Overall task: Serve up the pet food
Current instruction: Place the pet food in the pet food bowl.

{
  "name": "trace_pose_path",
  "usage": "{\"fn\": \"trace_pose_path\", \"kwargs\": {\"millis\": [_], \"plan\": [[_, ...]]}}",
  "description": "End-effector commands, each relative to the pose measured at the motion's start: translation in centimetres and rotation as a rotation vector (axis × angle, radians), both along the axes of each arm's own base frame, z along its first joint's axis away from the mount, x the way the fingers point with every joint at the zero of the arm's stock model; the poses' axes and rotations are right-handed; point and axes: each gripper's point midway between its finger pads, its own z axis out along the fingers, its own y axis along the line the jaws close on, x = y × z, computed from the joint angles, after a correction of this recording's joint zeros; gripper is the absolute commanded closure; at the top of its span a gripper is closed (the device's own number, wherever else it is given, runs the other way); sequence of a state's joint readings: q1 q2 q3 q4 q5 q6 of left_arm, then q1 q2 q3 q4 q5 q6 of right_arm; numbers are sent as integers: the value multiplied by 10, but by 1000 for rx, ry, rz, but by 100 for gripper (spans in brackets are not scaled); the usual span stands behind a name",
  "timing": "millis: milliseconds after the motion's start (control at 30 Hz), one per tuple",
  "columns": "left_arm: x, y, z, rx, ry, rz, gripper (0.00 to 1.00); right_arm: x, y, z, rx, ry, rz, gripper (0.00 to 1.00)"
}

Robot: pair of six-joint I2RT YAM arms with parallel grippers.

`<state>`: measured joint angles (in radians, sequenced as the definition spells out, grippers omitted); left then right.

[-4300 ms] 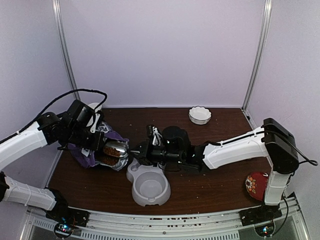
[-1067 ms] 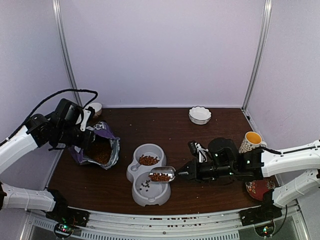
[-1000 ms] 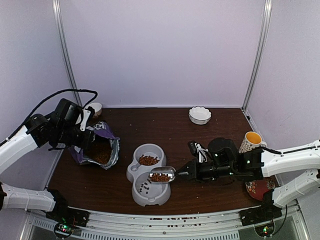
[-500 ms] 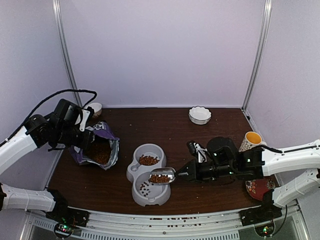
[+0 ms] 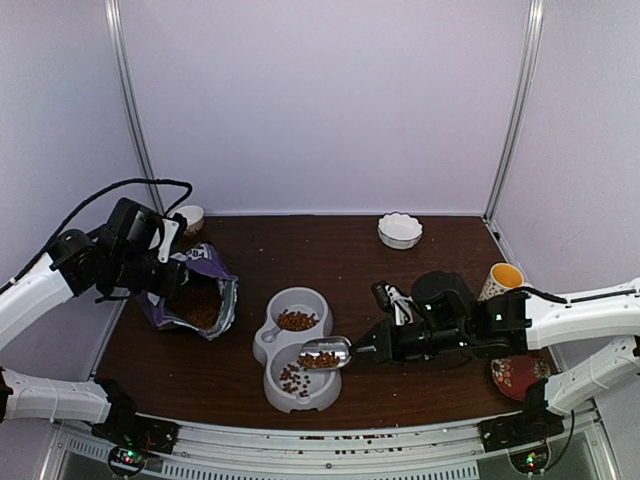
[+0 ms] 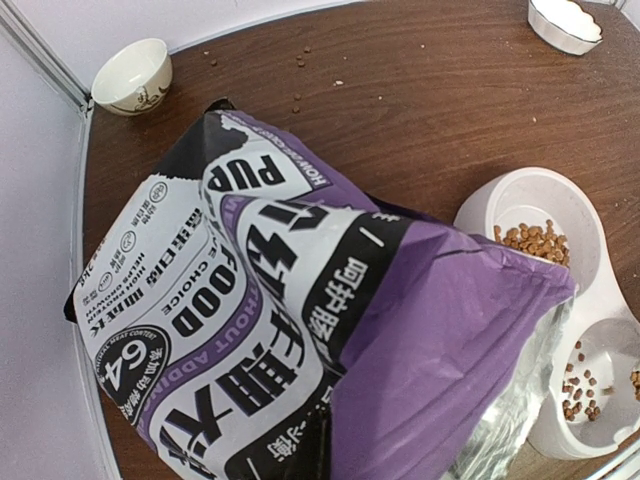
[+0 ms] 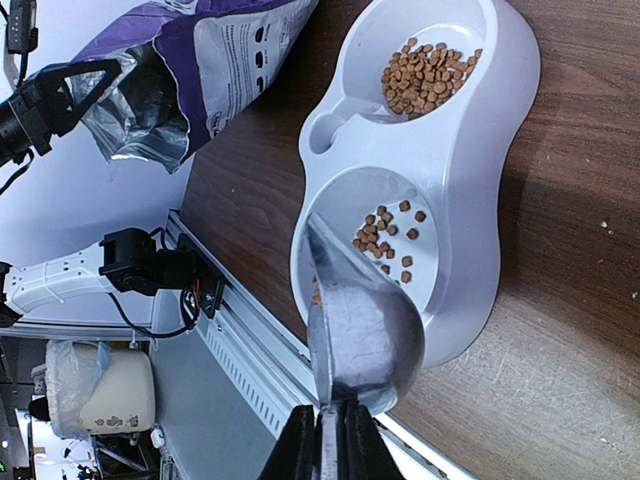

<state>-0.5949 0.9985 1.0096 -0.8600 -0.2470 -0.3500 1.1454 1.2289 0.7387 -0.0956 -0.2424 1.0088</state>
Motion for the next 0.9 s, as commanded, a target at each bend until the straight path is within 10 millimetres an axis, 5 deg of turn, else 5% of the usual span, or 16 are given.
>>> {"fn": "trace_pose_path", "kwargs": {"millis": [0, 867], "plan": [[14, 7, 21, -34, -98, 59, 100, 5, 3, 12, -1, -42, -6, 100], [14, 7, 21, -39, -98, 58, 100, 10, -6, 6, -297, -148, 8, 100]]}}
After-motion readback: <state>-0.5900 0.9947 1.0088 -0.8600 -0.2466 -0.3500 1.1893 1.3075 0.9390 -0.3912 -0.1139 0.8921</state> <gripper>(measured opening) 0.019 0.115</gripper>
